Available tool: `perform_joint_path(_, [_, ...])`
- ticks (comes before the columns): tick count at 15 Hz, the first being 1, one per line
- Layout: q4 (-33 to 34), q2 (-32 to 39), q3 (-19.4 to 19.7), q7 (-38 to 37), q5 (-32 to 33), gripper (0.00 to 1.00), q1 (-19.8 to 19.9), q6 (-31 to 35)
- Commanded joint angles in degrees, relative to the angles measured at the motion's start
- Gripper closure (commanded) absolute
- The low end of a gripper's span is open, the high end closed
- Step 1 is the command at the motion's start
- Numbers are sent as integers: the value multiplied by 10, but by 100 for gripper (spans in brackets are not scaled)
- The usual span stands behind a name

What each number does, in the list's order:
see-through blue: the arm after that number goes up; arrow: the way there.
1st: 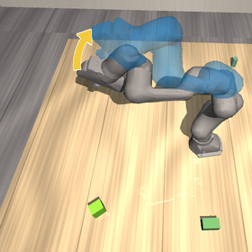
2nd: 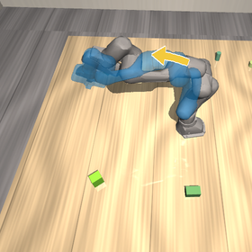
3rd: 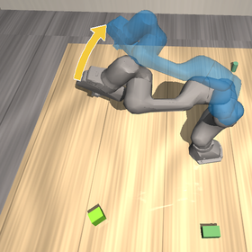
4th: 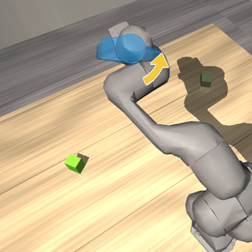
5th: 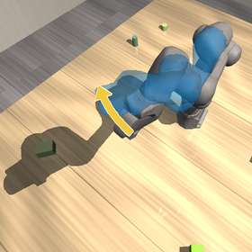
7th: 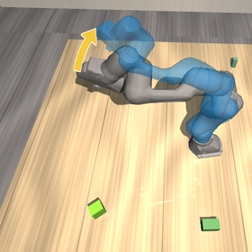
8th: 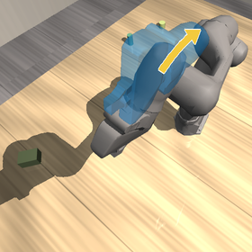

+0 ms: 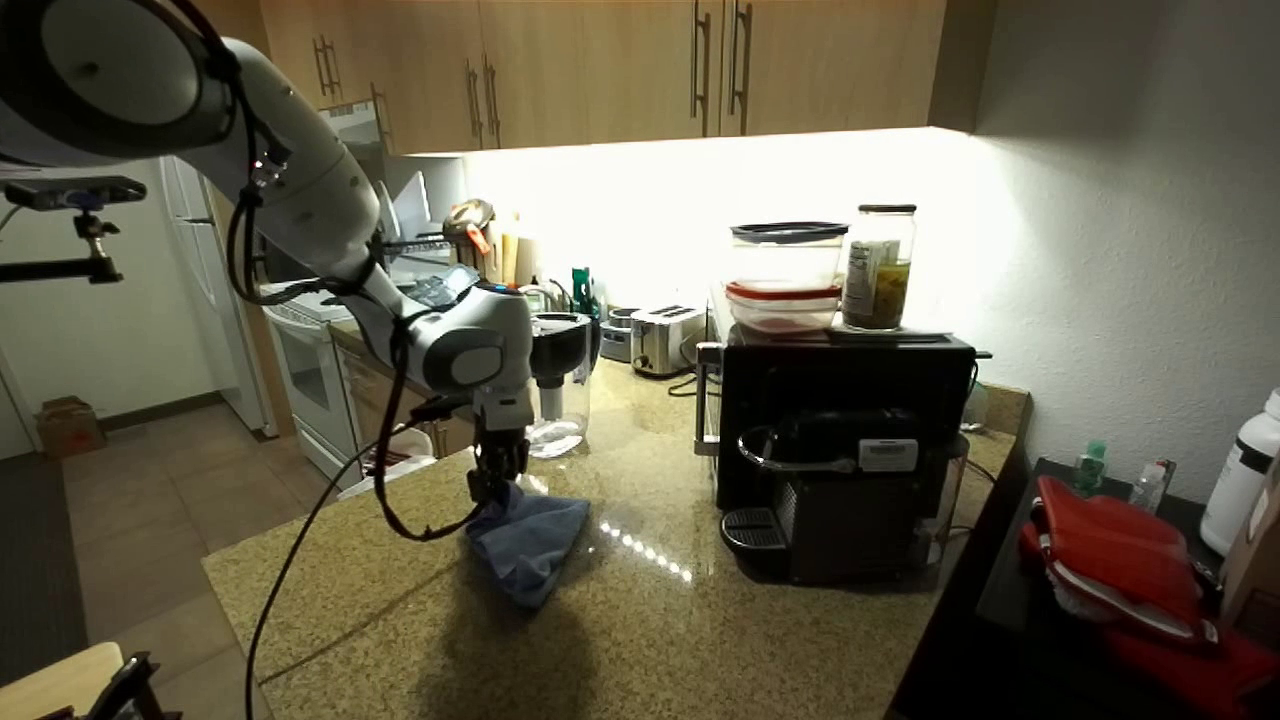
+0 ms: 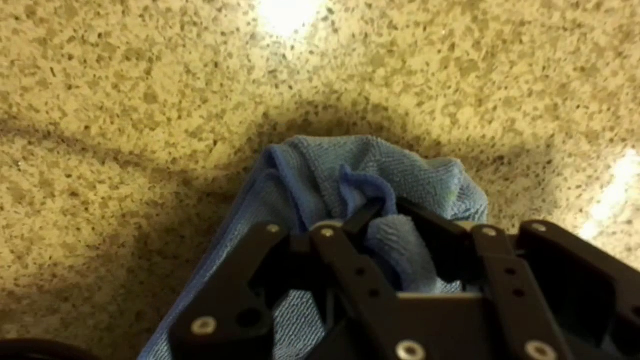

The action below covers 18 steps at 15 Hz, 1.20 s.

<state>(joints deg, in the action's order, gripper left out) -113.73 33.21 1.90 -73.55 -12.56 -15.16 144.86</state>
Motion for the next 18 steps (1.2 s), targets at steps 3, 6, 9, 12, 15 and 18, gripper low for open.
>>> perform_joint_path(3, [-58, -55, 22, -62, 52, 97, -15, 19])
perform_joint_path(6, [-71, -82, 15, -57, 53, 97, -9, 20])
perform_joint_path(9, [-79, -104, 11, -56, 51, 97, -5, 18])
perform_joint_path(12, [-88, -120, 12, -66, 55, 97, -7, 18])
perform_joint_path(15, [-99, -129, 19, -89, 66, 97, -10, 19])
perform_joint_path(18, [-109, -133, 25, -125, 82, 97, -10, 18])
